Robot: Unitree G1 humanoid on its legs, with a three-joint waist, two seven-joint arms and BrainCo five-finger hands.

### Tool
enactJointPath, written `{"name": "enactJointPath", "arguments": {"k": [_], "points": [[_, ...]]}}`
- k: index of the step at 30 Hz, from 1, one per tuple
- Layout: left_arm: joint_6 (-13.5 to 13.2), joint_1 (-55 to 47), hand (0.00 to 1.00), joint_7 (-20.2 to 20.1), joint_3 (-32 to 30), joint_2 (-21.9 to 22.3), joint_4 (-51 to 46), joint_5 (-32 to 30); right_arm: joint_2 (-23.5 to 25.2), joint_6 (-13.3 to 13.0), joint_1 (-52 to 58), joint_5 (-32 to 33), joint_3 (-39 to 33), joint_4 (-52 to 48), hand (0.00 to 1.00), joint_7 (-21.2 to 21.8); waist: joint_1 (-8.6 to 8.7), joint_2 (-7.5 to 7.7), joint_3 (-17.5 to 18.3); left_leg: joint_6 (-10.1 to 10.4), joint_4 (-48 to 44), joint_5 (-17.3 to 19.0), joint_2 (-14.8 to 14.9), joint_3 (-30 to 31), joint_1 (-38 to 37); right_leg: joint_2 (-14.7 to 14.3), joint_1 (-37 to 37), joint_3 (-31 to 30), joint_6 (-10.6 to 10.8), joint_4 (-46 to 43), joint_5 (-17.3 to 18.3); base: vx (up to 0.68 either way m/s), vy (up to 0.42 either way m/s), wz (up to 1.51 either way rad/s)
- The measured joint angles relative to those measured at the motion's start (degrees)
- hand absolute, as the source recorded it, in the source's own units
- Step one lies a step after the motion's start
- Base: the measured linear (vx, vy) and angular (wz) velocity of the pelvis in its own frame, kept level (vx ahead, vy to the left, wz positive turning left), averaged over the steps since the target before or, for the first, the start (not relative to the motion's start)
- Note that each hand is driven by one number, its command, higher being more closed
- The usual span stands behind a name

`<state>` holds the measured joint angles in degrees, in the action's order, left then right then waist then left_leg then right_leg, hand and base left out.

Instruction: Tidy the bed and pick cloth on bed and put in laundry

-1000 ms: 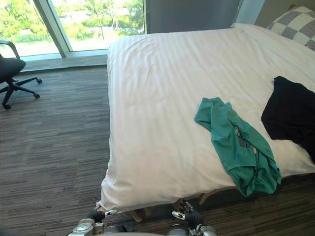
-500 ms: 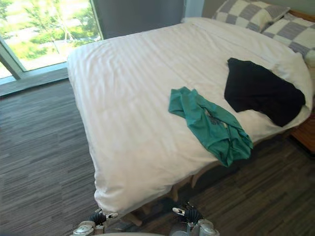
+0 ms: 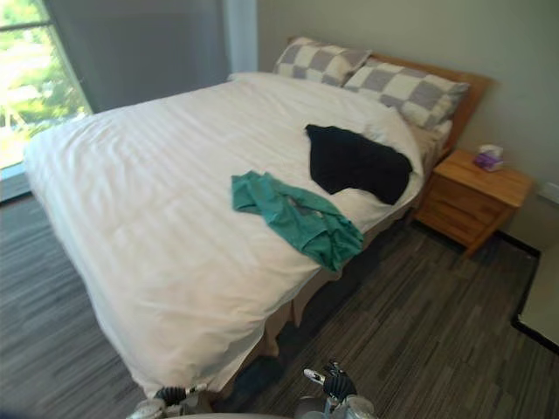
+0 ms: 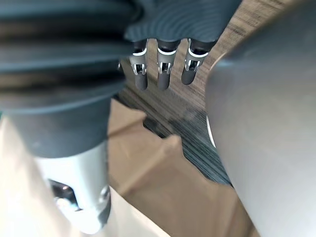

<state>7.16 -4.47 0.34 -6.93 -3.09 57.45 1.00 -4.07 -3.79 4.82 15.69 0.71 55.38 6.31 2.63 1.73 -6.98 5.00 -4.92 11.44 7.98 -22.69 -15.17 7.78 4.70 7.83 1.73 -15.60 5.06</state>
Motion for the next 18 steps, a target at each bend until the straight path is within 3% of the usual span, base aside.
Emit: {"name": "enactJointPath", "arguments": {"k": [1, 2, 4, 7, 8, 9, 10, 11, 12, 13, 14, 15, 16, 18], "points": [[0.2, 0.0, 0.0, 0.2, 0.0, 0.1, 0.0, 0.0, -0.2, 0.1, 0.0, 0.0, 0.0, -0.1, 0.0, -0.1, -0.02, -0.74, -0.1, -0.1, 0.2, -0.3, 0.2, -1.0, 0.0, 0.3, 0.5, 1.3, -0.6, -0.2, 0.2, 0.07, 0.011, -0.6], [0.5, 0.3, 0.0, 0.4, -0.2, 0.4, -0.3, 0.1, -0.5, 0.4, -0.2, 0.0, -0.1, 0.0, 0.0, -0.3, -0.2, -0.54, 0.1, 0.1, 0.8, -0.4, 0.3, -2.8, -0.7, 0.8, 1.1, 3.1, -1.6, -0.7, 0.0, 0.08, 0.032, -0.66], [1.2, 0.4, 0.0, 0.8, -0.6, 0.5, -0.4, 0.1, -0.6, 1.0, -0.8, 0.0, -0.3, 0.3, 0.0, -0.5, -0.48, -1.06, -0.5, 0.3, 1.3, -0.6, 0.8, -5.3, -1.8, 1.4, 1.1, 6.1, -1.7, -0.7, 0.0, 0.09, 0.037, -0.65], [3.0, 1.1, 0.0, 0.9, -0.6, 0.2, 0.4, -0.1, -1.1, 1.6, -1.8, 0.0, -1.2, 1.5, 0.0, -0.8, -0.23, -1.38, -0.8, 0.1, -0.3, -0.6, 1.8, -6.7, -3.8, -0.2, -0.7, 7.0, 0.0, 2.0, -3.6, 0.12, 0.017, -0.57], [3.3, 1.3, 0.0, 0.8, -0.6, 0.2, 0.3, -0.1, -1.1, 1.6, -2.3, 0.0, -1.1, 2.3, 0.0, -0.9, -0.23, -1.4, -1.0, -0.7, -1.7, -0.7, 2.0, -6.7, -3.5, -0.5, -1.6, 6.8, 0.2, 3.3, -4.6, 0.09, -0.016, -0.49], [3.7, 1.3, 0.0, 0.8, -0.5, -0.1, 0.4, -0.2, -1.1, 1.7, -2.6, 0.0, -1.0, 3.1, 0.0, -0.9, -0.24, -1.14, -1.1, -2.8, -3.3, -0.4, 1.9, -6.6, -2.8, -0.6, -2.2, 6.1, 0.0, 5.1, -4.9, 0.0, -0.017, -0.39], [3.8, 1.4, 0.0, 0.7, -0.2, -0.4, 0.4, -0.4, -0.8, 1.6, -3.0, 0.0, -0.9, 3.4, 0.0, -0.8, -0.17, -0.96, -1.3, -4.5, -3.7, 1.7, 1.5, -5.4, -1.9, -1.0, -2.9, 5.4, -0.7, 7.9, -5.8, -0.03, 0.003, -0.31], [3.8, 1.4, 0.0, 0.6, 0.3, -0.3, 0.4, -0.4, -1.2, 1.6, -3.6, -0.1, -1.1, 4.1, 0.0, -0.8, -0.19, -1.48, -1.5, -3.9, -1.6, 2.9, 0.2, -3.3, -1.9, -1.6, -3.0, 5.1, -0.6, 9.1, -6.6, -0.05, 0.065, -0.56], [3.7, 1.6, 0.0, 0.2, 0.3, -0.1, -0.1, -0.3, -1.5, 1.7, -5.0, -0.1, -1.5, 5.4, 0.0, -0.8, -1.31, -2.39, -1.7, -2.1, 2.0, 2.6, -1.1, -1.7, -2.5, -2.7, -1.6, 4.6, -0.7, 9.2, -6.4, -0.05, 0.098, -0.72], [3.8, 2.6, 0.0, -0.1, 0.9, 0.2, 0.2, -0.6, -1.6, 1.6, -5.8, 0.0, -2.5, 5.3, 0.0, -0.8, -2.16, -3.66, -2.2, -2.1, 2.9, 1.9, -0.6, -3.8, -2.5, -0.9, 0.0, 9.2, -2.0, 4.6, -2.9, -0.04, 0.082, -0.69], [3.8, 2.5, 0.0, -0.2, 1.5, -0.2, 0.0, -0.5, -1.2, 1.5, -6.3, 0.2, -2.6, 5.2, 0.0, -0.8, -2.02, -3.1, -2.5, -1.3, 2.6, 1.3, -0.5, -4.6, -2.6, 1.1, 1.4, 11.5, -2.1, -1.1, -1.8, 0.06, 0.026, -0.42], [3.8, 2.9, 0.0, -0.6, 1.9, -1.1, 0.0, -0.3, -0.8, 1.5, -6.1, 0.8, -2.6, 5.2, 0.0, -0.8, -1.63, -1.09, -2.8, -1.0, 2.4, 1.3, -2.1, -5.0, -4.1, 3.0, 1.7, 12.9, -1.4, -6.0, -1.8, 0.12, 0.018, -0.43], [3.9, 3.8, 0.0, -0.6, 2.0, -1.5, 1.0, -0.3, -0.8, 1.4, -6.1, 1.1, -2.7, 5.3, 0.0, -0.8, -2.0, -1.54, -3.2, -0.9, 1.4, 1.4, -2.2, -4.9, -4.4, 2.7, 1.8, 12.5, -1.5, -6.6, -2.9, 0.08, 0.027, -0.46], [3.9, 3.8, 0.0, -1.3, 3.1, -2.1, 2.4, -0.4, -0.8, 0.8, -6.3, 2.2, -2.6, 5.3, 0.0, -0.8, -0.78, -1.83, -3.3, -1.8, 0.4, 0.9, -2.3, -4.5, -3.9, 2.4, 1.0, 11.5, -1.0, -4.6, -3.8, -0.03, 0.016, -0.22]]}}
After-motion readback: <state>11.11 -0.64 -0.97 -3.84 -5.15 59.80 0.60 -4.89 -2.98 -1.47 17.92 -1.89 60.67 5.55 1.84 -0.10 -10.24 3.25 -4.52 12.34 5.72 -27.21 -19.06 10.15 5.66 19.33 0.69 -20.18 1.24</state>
